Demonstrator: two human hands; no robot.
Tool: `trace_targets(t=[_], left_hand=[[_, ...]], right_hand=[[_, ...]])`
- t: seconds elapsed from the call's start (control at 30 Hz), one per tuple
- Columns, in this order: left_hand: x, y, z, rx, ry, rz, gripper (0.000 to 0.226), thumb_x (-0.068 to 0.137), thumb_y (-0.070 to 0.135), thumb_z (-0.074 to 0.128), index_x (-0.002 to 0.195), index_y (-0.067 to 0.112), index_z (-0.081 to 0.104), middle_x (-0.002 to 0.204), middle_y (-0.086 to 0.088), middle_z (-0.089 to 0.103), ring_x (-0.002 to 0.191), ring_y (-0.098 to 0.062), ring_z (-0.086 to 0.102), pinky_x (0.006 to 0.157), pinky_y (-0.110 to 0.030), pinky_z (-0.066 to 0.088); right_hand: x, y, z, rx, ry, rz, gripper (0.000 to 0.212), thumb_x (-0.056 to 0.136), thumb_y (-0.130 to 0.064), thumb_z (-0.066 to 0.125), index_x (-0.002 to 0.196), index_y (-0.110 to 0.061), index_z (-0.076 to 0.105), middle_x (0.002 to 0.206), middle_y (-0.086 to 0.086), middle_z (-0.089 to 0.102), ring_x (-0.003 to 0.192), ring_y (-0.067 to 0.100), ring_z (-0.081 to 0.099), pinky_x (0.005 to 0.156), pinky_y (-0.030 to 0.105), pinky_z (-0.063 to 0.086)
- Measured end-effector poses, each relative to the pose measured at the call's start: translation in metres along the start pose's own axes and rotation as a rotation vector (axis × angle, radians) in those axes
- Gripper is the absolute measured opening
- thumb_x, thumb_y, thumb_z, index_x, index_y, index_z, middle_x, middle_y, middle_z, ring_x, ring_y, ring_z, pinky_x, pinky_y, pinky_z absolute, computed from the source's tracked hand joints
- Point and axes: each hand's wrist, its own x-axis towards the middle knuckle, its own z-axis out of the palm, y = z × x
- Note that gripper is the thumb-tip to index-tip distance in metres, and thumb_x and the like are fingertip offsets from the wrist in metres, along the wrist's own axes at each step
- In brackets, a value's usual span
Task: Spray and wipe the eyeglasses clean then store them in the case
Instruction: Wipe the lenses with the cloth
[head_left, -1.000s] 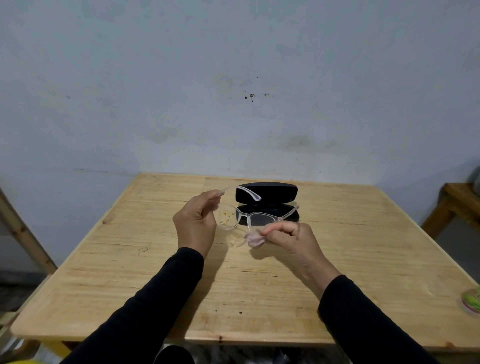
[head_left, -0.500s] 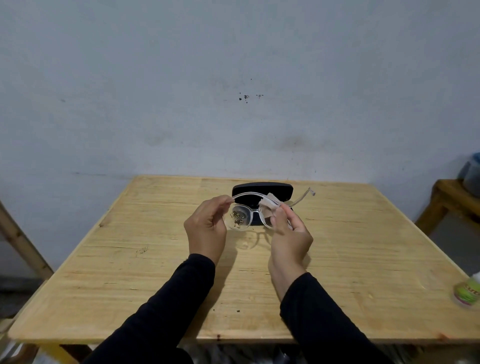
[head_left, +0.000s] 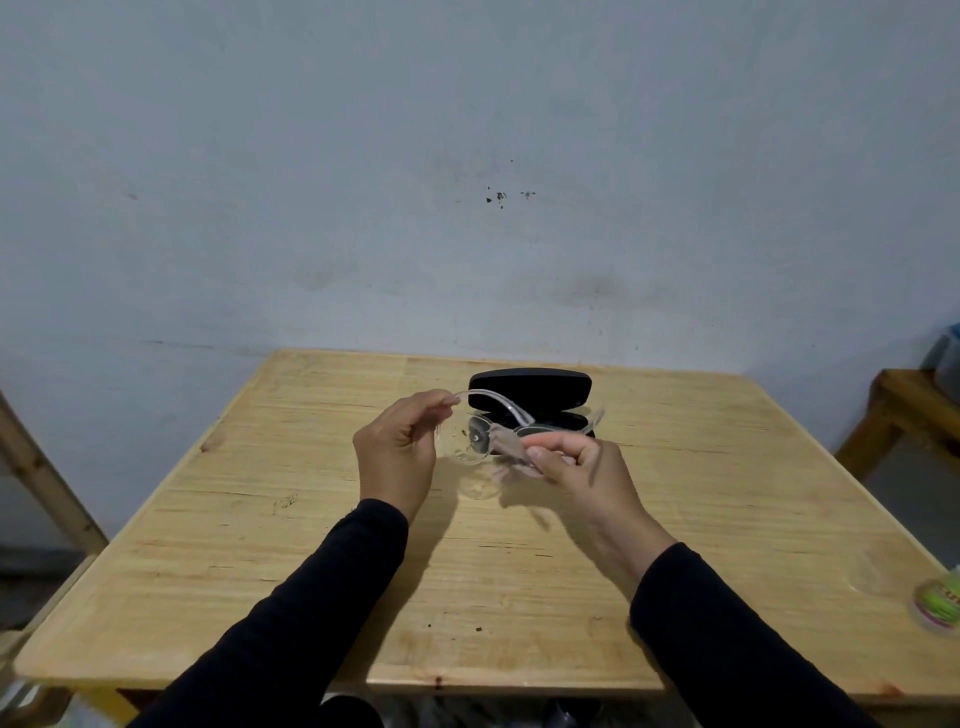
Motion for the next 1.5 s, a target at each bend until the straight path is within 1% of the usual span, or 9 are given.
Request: trace_targets(t=[0.1,0.2,0.4,0.6,0.93,1.07,1.17,1.33,1.5], left_hand=[[0.002,-0.002,-0.004,0.007,-0.014,-0.019,0.031,0.075,-0.018,0.063,0.09,0.008,0.072,0.085,0.002,0.069,0.081,0.013,0.062,0.075,-0.004,0.047],[0.003,-0.001,-0.004,0.008,-0.004,-0.039,0.03,0.076,-0.017,0.062,0.09,0.008,0.072,0.084,0.004,0.069,0.079,0.013,0.062,0.075,-0.004,0.047],[0.004,0.001,-0.004,0.024,0.005,-0.053,0.035,0.077,-0.019,0.059,0.089,0.012,0.071,0.082,0.008,0.067,0.077,0.013,0.062,0.073,-0.003,0.046],[-0.004,0.004,0.001,0.025,-0.021,-0.002,0.034,0.075,-0.02,0.061,0.088,0.01,0.071,0.081,0.006,0.067,0.077,0.014,0.062,0.072,-0.003,0.047],[-0.001,0.0,-0.004,0.012,-0.007,-0.024,0.029,0.076,-0.016,0.064,0.086,0.009,0.072,0.08,0.003,0.069,0.077,0.011,0.063,0.073,-0.005,0.048],[0.002,-0.004,-0.008,0.034,-0.02,-0.047,0.025,0.076,-0.013,0.066,0.084,0.01,0.072,0.079,0.005,0.069,0.076,0.013,0.062,0.072,-0.003,0.047],[0.001,-0.002,-0.007,0.039,-0.034,-0.083,0.022,0.076,-0.01,0.067,0.082,0.01,0.072,0.078,0.009,0.068,0.076,0.013,0.062,0.072,-0.004,0.047],[0.003,-0.001,-0.008,0.028,-0.031,-0.15,0.02,0.078,-0.006,0.067,0.085,0.012,0.073,0.079,0.009,0.069,0.077,0.012,0.062,0.073,-0.003,0.046],[0.005,-0.001,-0.009,0.036,0.002,-0.204,0.019,0.08,-0.003,0.066,0.086,0.014,0.072,0.078,0.014,0.067,0.077,0.013,0.062,0.073,-0.003,0.045]], right_hand=[[0.0,-0.005,-0.007,-0.13,-0.089,-0.037,0.02,0.088,-0.003,0.062,0.08,-0.017,0.075,0.076,-0.001,0.074,0.074,0.011,0.068,0.064,0.017,0.051],[0.003,-0.007,-0.009,-0.116,-0.086,-0.029,0.022,0.088,-0.001,0.061,0.079,-0.016,0.074,0.074,-0.001,0.073,0.071,0.01,0.068,0.063,0.019,0.052],[0.002,0.004,0.002,0.053,0.267,-0.003,0.02,0.087,-0.011,0.065,0.078,-0.026,0.074,0.086,0.002,0.075,0.085,0.02,0.07,0.075,0.031,0.054],[-0.001,-0.001,0.024,0.314,0.5,0.012,0.014,0.09,-0.012,0.062,0.091,-0.023,0.071,0.092,-0.004,0.073,0.088,0.009,0.07,0.064,0.011,0.048],[0.005,-0.004,0.01,0.076,0.144,0.041,0.017,0.085,-0.01,0.067,0.081,-0.023,0.078,0.091,0.003,0.076,0.093,0.02,0.07,0.082,0.035,0.056],[0.001,-0.013,-0.004,-0.156,-0.066,-0.018,0.021,0.088,-0.002,0.061,0.079,-0.016,0.074,0.077,0.002,0.071,0.063,-0.004,0.064,0.056,0.009,0.046],[0.001,-0.016,-0.011,-0.217,-0.152,-0.001,0.022,0.089,0.0,0.06,0.077,-0.014,0.073,0.072,0.0,0.069,0.058,-0.005,0.061,0.055,0.008,0.045],[0.002,-0.015,-0.018,-0.172,-0.101,0.058,0.024,0.089,0.001,0.058,0.076,-0.013,0.073,0.072,0.003,0.067,0.063,0.006,0.061,0.055,0.01,0.046],[-0.005,-0.006,-0.013,0.309,0.081,0.28,0.02,0.091,0.0,0.054,0.088,-0.007,0.073,0.093,0.014,0.075,0.089,0.021,0.07,0.074,0.027,0.058]])
